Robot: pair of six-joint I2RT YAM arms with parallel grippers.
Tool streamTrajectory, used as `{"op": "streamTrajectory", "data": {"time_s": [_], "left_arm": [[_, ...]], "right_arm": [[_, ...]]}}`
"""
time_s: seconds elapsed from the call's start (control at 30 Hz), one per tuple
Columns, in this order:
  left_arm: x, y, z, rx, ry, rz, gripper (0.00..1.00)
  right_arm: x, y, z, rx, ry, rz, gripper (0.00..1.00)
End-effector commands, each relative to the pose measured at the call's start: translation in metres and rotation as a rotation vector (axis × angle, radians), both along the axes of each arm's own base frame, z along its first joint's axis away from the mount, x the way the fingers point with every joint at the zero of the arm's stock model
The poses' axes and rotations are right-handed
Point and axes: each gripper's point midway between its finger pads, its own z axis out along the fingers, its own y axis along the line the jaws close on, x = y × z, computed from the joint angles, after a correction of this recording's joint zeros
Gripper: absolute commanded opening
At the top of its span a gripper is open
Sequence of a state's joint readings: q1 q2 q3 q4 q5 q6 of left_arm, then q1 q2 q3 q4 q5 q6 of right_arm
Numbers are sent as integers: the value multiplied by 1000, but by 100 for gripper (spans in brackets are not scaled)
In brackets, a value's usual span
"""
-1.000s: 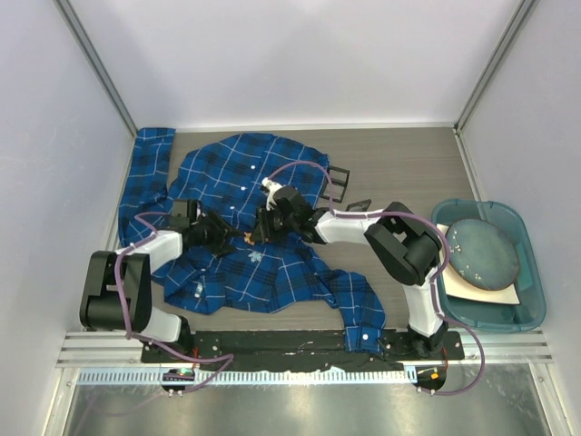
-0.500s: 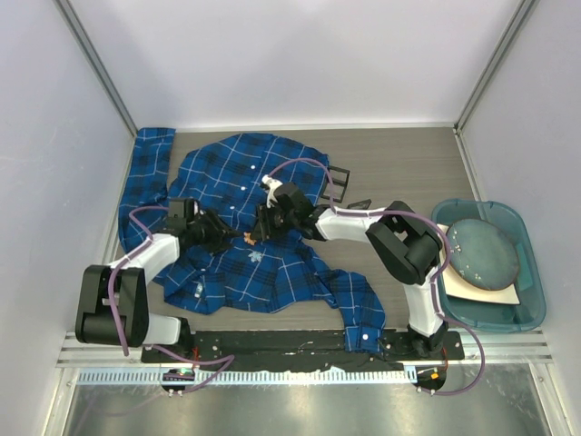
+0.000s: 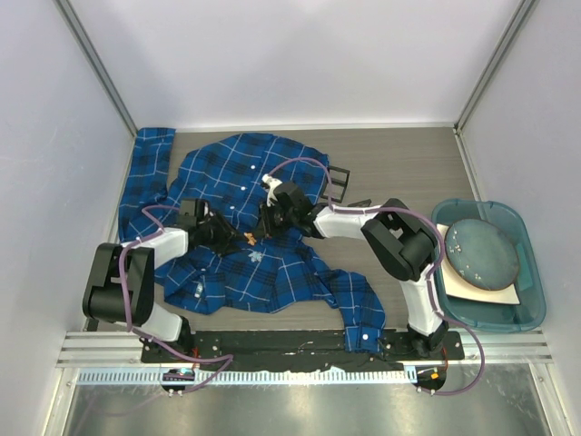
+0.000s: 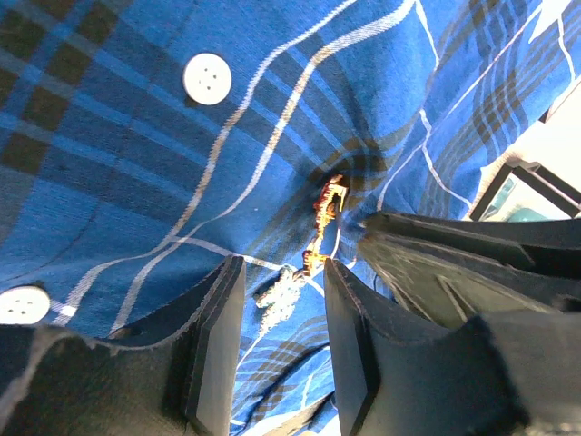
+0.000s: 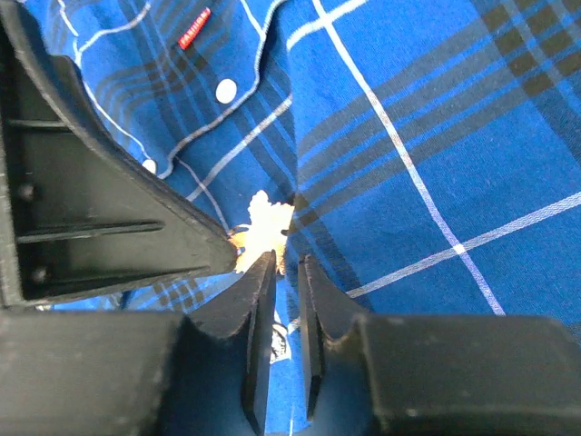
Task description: Remove the brooch from the garment
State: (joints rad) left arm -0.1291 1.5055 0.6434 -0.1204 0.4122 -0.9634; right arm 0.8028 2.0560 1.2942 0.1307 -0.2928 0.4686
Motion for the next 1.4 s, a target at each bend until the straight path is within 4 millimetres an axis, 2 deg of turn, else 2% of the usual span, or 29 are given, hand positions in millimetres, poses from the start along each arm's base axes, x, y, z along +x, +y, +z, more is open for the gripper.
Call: {"op": "streamTrajectory", "data": {"time_s": [0.0, 0.2, 0.37, 0.57, 0.77, 1.07, 1.37], "left_arm": [[19, -11, 18, -27, -83, -17, 44], [17, -10, 13, -17, -73, -15, 44], [24, -9, 13, -5, -75, -8, 41], [33, -10, 15, -8, -75, -5, 42], [40, -12, 15, -8, -78, -5, 42], [45, -10, 8, 12, -56, 2, 41], [50, -5, 5, 54, -46, -5, 35]], "right_arm": [[6, 7, 5, 25, -23, 19, 21], [3, 8, 2, 38, -8, 27, 15], [1, 7, 0, 38, -1, 24, 14], [2, 5, 1, 34, -6, 15, 13], [9, -5, -3, -2, -19, -40, 9], [9, -21, -16, -48, 0, -113, 7], [7, -17, -9, -26, -9, -87, 6]]}}
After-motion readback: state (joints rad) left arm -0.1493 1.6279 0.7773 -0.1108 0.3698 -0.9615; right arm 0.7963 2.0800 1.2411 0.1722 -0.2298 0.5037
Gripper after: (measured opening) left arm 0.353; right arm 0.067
